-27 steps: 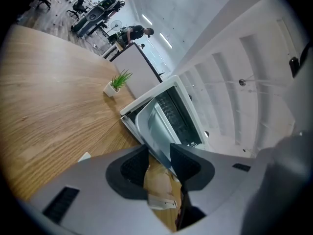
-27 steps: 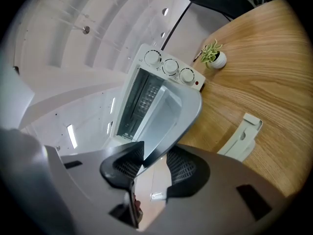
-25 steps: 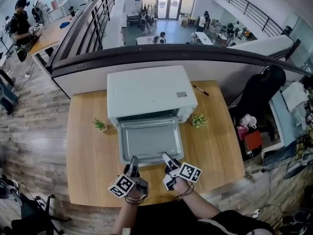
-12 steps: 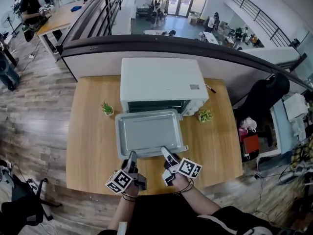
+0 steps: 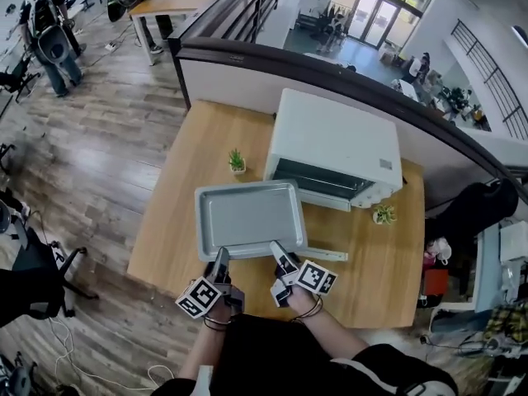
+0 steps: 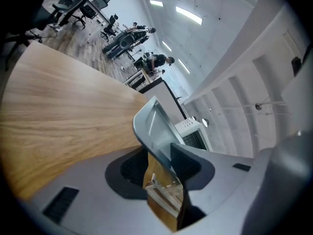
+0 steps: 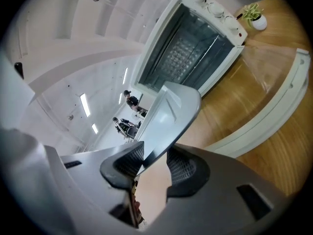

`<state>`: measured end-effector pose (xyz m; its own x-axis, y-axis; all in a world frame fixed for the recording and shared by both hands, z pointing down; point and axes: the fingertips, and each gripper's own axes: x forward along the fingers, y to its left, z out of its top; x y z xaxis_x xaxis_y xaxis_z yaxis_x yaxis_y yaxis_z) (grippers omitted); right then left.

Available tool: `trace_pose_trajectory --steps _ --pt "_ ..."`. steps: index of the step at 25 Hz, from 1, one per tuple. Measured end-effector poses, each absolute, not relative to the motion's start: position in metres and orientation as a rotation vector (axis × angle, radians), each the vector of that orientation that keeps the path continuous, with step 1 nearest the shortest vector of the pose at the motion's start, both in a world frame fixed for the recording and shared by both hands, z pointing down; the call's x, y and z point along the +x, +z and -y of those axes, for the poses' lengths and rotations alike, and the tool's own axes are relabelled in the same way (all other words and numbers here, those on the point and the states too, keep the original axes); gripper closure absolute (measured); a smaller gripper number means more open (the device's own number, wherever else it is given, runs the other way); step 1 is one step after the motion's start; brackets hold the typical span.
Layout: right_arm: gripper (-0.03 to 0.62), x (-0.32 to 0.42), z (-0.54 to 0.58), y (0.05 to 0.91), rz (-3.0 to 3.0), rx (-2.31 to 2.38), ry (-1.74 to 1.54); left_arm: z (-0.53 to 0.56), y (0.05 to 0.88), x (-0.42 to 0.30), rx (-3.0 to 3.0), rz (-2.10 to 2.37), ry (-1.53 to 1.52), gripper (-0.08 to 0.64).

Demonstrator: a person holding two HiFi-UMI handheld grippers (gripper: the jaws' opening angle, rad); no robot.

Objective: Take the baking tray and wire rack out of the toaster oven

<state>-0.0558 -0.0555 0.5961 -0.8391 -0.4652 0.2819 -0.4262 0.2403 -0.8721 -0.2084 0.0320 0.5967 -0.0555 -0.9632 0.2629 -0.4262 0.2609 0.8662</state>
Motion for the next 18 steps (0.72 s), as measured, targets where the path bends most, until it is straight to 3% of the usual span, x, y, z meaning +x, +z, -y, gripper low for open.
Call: trace_pose_trajectory --steps 18 --pt "0.436 -0.183 -0.01 0.631 -2.769 -0.498 -1.855 -0.149 0.637 -0.29 0.928 1.858 -0.922 0.41"
